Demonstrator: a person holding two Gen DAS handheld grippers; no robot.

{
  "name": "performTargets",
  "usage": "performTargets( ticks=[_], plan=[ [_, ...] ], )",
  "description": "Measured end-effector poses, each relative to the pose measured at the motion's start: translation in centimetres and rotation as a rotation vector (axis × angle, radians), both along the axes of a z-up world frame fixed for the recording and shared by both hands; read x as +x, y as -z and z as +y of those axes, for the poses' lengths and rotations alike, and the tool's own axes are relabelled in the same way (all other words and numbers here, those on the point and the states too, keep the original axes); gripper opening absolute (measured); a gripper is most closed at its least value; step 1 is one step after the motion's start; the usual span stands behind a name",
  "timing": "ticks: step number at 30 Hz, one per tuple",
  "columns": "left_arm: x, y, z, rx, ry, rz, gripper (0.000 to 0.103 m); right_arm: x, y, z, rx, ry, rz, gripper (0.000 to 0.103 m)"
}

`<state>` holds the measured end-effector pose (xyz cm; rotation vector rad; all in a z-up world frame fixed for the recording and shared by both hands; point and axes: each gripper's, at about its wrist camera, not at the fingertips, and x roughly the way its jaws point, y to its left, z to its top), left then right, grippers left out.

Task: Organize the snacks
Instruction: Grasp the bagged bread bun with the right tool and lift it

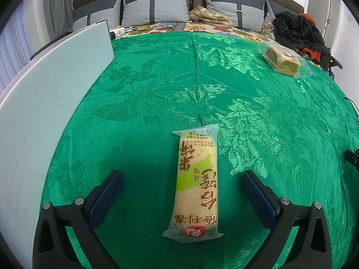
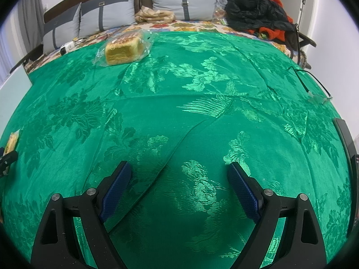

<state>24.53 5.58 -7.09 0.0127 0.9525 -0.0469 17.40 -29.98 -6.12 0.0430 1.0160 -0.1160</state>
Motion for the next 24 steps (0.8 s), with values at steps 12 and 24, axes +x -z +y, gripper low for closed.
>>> performTargets(
  ticks=[12, 24],
  plan=[
    [0.0, 0.0, 0.0, 0.0, 0.0, 0.0, 0.103, 8.3, -5.6, 0.6, 0.205, 0.036, -0.087, 0.089],
    [0.0, 0.0, 0.0, -0.001, 0.0, 0.0, 0.103, 26.8, 0.1, 7.2, 0.069, 0.024, 0.157, 0.088]
  ],
)
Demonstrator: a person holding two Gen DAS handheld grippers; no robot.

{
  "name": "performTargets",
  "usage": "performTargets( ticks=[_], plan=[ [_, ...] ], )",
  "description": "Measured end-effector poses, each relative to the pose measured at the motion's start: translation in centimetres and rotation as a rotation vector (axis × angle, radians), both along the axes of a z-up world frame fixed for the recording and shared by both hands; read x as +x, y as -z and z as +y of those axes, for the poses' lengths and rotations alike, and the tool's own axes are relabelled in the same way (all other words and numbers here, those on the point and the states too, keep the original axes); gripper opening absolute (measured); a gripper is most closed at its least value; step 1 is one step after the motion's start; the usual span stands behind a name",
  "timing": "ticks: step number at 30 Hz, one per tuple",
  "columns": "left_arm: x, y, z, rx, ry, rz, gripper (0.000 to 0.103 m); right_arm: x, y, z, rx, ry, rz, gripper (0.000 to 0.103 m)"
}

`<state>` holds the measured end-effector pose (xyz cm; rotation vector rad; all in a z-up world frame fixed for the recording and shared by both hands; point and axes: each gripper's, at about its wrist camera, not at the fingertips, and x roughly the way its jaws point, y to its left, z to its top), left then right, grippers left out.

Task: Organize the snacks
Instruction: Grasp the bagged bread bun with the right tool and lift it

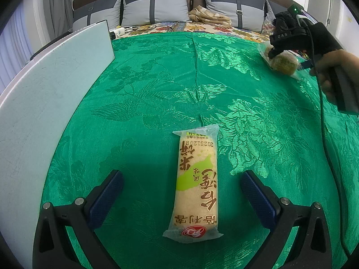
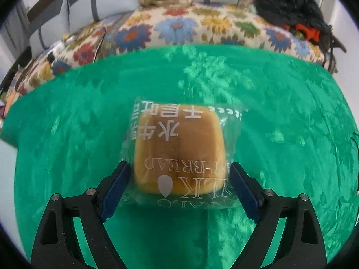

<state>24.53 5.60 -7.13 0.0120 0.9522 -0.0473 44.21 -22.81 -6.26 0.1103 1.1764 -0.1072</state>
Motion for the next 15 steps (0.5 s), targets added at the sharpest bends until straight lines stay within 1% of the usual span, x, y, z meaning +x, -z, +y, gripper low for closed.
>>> performTargets(
  ticks=[2, 3, 4, 8, 12, 13, 15],
  plan=[
    [0.0, 0.0, 0.0, 0.0, 0.0, 0.0, 0.103, -0.4, -0.2, -0.2, 0.015, 0.003, -0.019, 0.083],
    [0.0, 0.0, 0.0, 0.0, 0.0, 0.0, 0.103, -0.8, -0.4, -0.3, 0.023, -0.002, -0.032, 0.077],
    [0.0, 0.0, 0.0, 0.001, 0.0, 0.0, 0.103, -1.5, -0.8, -0.4, 0.029, -0.011, -0.05, 0.074],
    [0.0, 0.0, 0.0, 0.001, 0.0, 0.0, 0.103, -5.8, -3.2, -0.8, 0.089, -0.04, -0.104, 0.073],
    [0.0, 0.0, 0.0, 0.001, 0.0, 0.0, 0.103, -11.9, -6.2, -0.5, 0.165, -0.094, -0.169, 0.073],
    [0.0, 0.0, 0.0, 0.001, 0.0, 0.0, 0.103, -14.4, -6.8, -0.4, 0.195, -0.11, -0.183, 0.073],
    [0.0, 0.1, 0.0, 0.001, 0.0, 0.0, 0.103, -17.8, -7.2, -0.5, 0.225, -0.117, -0.191, 0.073]
  ],
)
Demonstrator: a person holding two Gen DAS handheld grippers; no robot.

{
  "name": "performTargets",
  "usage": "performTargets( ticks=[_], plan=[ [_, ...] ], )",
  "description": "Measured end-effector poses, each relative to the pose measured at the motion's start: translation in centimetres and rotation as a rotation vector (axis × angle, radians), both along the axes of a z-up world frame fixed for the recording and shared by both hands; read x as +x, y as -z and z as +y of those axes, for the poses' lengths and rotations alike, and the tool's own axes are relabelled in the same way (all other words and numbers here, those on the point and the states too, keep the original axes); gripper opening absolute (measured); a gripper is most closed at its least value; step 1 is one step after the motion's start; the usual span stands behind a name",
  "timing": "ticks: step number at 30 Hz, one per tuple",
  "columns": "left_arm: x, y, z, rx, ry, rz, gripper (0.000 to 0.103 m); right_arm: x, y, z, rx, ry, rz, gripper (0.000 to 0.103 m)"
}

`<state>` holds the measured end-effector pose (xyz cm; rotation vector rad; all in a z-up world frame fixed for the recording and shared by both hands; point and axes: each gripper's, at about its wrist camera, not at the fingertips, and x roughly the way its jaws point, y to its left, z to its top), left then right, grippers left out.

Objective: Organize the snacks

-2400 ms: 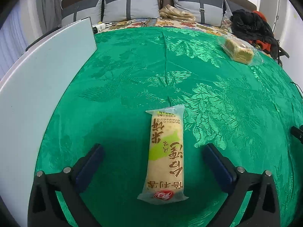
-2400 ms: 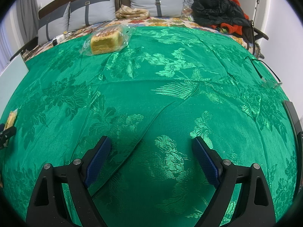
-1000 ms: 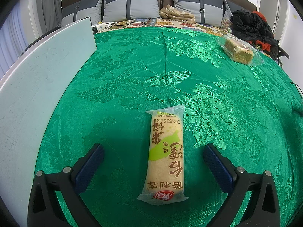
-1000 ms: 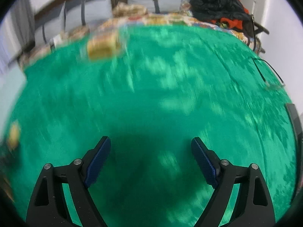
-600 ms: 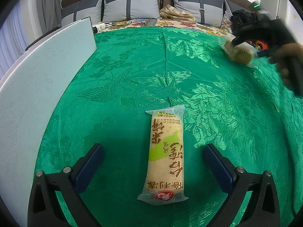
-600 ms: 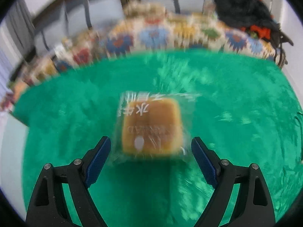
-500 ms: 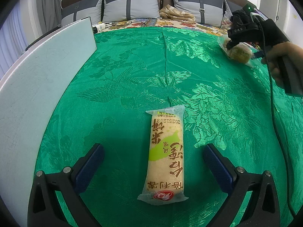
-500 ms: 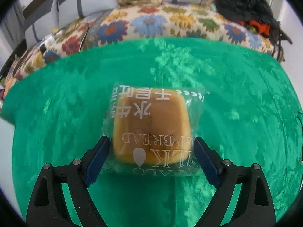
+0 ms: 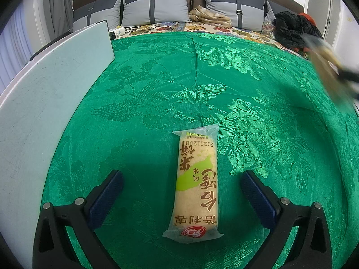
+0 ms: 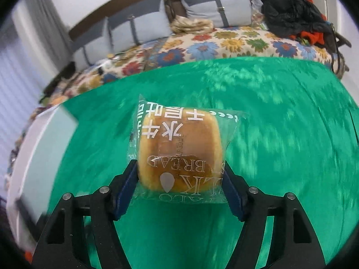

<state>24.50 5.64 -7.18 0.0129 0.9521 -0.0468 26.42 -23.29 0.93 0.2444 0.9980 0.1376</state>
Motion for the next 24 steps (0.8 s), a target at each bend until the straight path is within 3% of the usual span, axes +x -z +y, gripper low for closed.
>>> performTargets(
  ticks=[4, 7, 9, 12, 14, 16, 24],
  plan=[
    [0.1, 0.0, 0.0, 0.0, 0.006, 0.007, 0.103, -8.3, 0.1, -0.6, 0.073, 0.04, -0.004, 0.073],
    [0.1, -0.2, 0.0, 0.002, 0.049, 0.056, 0.103, -13.3, 0.1, -1.5, 0.105, 0.102, -0.023, 0.073],
    [-0.4, -0.1, 0.0, 0.001, 0.064, 0.034, 0.103, -15.4, 0.5, -1.8, 0.04, 0.139, -0.036, 0.073],
    [-1.2, 0.0, 0.0, 0.001, 0.068, -0.002, 0.103, -16.2, 1.7, -1.7, -0.103, 0.135, -0.036, 0.073],
    [-1.2, 0.0, -0.1, -0.001, 0.07, -0.002, 0.103, -15.7, 2.6, -1.8, -0.146, 0.131, -0.047, 0.076],
    [-1.1, 0.0, 0.0, -0.001, 0.071, -0.002, 0.103, -14.7, 3.9, -1.8, -0.175, 0.127, -0.031, 0.086],
    [-1.2, 0.0, -0.1, -0.002, 0.072, -0.002, 0.103, -14.7, 5.8, -0.1, -0.328, 0.103, -0.048, 0.096]
  ],
)
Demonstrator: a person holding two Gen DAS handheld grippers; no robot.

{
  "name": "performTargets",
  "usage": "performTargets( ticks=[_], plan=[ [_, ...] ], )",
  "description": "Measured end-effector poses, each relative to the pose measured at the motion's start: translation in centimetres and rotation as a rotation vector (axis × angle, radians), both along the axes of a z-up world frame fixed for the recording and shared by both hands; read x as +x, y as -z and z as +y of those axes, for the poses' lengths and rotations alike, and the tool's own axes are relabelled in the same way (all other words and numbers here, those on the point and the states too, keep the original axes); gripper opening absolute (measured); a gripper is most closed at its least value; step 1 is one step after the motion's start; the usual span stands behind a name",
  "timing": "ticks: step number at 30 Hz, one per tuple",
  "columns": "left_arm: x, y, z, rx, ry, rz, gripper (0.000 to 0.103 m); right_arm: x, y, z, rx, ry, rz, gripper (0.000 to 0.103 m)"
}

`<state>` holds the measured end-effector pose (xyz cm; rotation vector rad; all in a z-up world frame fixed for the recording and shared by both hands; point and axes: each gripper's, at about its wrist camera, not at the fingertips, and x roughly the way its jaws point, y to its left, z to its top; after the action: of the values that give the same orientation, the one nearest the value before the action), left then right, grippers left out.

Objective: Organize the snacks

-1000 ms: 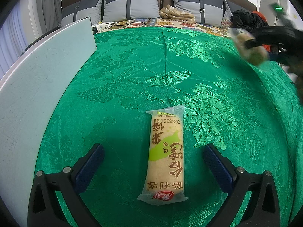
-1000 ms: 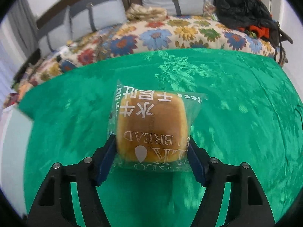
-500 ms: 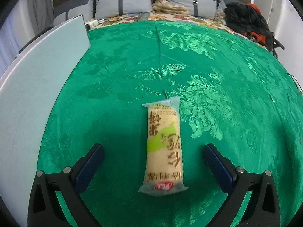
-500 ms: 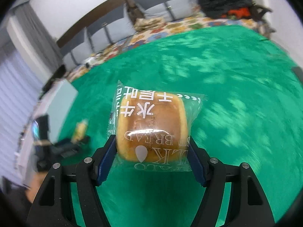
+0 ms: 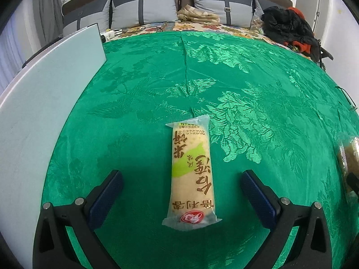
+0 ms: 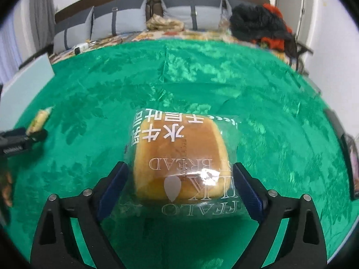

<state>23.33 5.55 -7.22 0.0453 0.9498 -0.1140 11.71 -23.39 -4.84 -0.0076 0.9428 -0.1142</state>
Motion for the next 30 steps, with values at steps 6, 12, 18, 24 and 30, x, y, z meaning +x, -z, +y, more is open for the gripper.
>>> performTargets(
  ticks=[6, 12, 18, 24, 30],
  plan=[
    [-0.02, 0.01, 0.01, 0.0, 0.0, 0.0, 0.103, -0.05, 0.18, -0.09, -0.01, 0.001, 0.005, 0.096],
    [-0.01, 0.0, 0.0, 0.0, 0.0, 0.0, 0.103, -0.07, 0.18, -0.12, -0.004, 0.0, 0.006, 0.097],
    [0.01, 0.01, 0.0, 0.0, 0.0, 0.0, 0.103, -0.07, 0.22, -0.11, -0.002, 0.0, 0.007, 0.097],
    [0.02, 0.0, -0.02, 0.0, 0.0, 0.0, 0.103, -0.09, 0.22, -0.11, -0.002, 0.0, 0.007, 0.097],
    [0.02, 0.01, -0.02, 0.0, 0.0, 0.0, 0.103, -0.12, 0.24, -0.12, 0.0, 0.001, 0.006, 0.097]
  ],
)
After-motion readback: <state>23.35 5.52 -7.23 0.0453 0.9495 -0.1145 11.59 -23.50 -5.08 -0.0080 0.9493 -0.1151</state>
